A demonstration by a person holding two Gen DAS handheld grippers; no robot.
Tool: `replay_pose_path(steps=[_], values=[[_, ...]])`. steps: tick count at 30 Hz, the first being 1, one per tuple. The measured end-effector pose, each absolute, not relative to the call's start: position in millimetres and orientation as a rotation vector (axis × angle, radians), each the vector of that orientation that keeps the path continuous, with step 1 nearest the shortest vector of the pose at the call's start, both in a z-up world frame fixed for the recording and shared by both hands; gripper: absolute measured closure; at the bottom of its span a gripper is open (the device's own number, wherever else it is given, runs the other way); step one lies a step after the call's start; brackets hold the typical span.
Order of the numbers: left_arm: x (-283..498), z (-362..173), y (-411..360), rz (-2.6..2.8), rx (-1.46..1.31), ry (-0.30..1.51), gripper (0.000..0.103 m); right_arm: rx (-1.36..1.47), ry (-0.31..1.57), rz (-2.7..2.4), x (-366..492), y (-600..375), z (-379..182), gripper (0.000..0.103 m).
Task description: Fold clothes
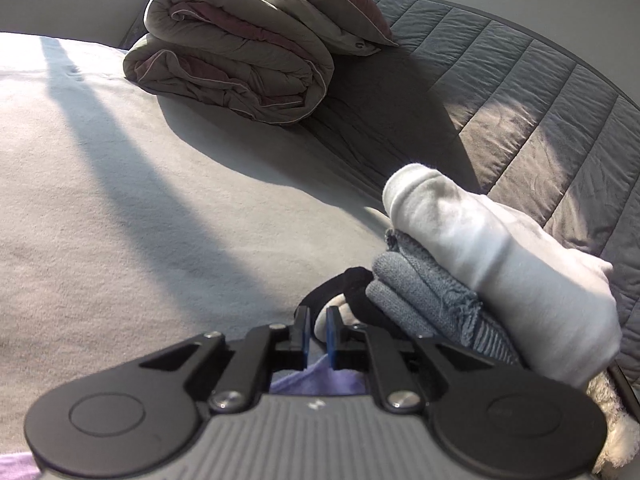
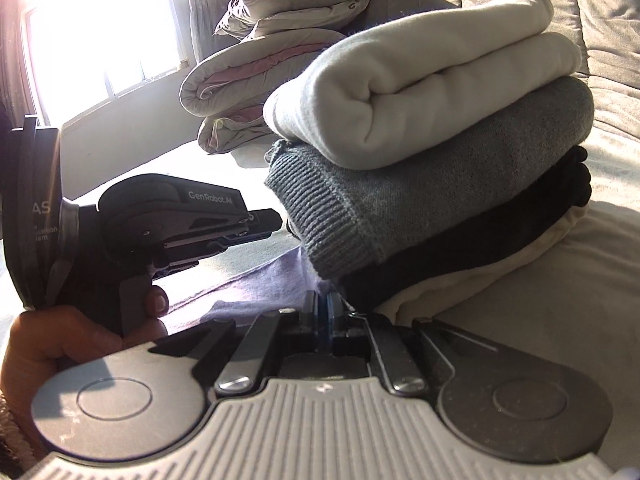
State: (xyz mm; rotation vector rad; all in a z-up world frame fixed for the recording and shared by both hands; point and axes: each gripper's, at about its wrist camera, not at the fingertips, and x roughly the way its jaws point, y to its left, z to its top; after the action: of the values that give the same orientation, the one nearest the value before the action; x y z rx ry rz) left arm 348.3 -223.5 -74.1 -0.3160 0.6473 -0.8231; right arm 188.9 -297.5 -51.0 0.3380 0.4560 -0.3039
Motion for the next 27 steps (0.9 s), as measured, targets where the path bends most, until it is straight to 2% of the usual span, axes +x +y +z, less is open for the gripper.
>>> replay_pose_path(steps=[1, 2, 6, 8, 10, 13, 15, 16, 17, 18, 19, 21, 22, 27], values=[[346, -69, -216, -0.808, -0.326, 0.648, 0.068, 0.339, 0.459, -0.300, 187, -299, -51, 0.089], [343, -63, -208, -0.790, -0.330, 0.645, 0.064, 0.340, 0.462, -0.295, 186, -301, -51, 0.089], [316, -37, -163, -0.678, -0.225, 0.612, 0.062, 0.339, 0.462, -0.276, 183, -301, -46, 0.088], [296, -24, -140, -0.606, -0.132, 0.587, 0.050, 0.335, 0.460, -0.265, 181, -300, -44, 0.088], [274, -15, -119, -0.519, 0.021, 0.578, 0.044, 0.344, 0.469, -0.239, 180, -298, -41, 0.088], [239, -13, -91, -0.394, 0.206, 0.575, 0.041, 0.404, 0.511, -0.160, 179, -301, -35, 0.088], [219, -21, -73, -0.377, 0.211, 0.587, 0.041, 0.468, 0.561, -0.077, 178, -302, -32, 0.087], [209, -25, -63, -0.368, 0.214, 0.594, 0.041, 0.518, 0.589, -0.019, 178, -303, -31, 0.082], [199, -28, -54, -0.359, 0.216, 0.600, 0.041, 0.568, 0.618, 0.039, 179, -304, -30, 0.065], [191, -33, -47, -0.359, 0.217, 0.606, 0.041, 0.616, 0.652, 0.103, 185, -307, -32, 0.055], [186, -41, -44, -0.374, 0.219, 0.611, 0.041, 0.653, 0.681, 0.169, 188, -305, -34, 0.049], [183, -58, -47, -0.402, 0.254, 0.627, 0.053, 0.727, 0.738, 0.304, 196, -303, -38, 0.049], [183, -66, -49, -0.410, 0.276, 0.635, 0.062, 0.761, 0.765, 0.367, 199, -302, -40, 0.049], [187, -81, -53, -0.400, 0.325, 0.602, 0.067, 0.798, 0.849, 0.448, 196, -292, -46, 0.050]])
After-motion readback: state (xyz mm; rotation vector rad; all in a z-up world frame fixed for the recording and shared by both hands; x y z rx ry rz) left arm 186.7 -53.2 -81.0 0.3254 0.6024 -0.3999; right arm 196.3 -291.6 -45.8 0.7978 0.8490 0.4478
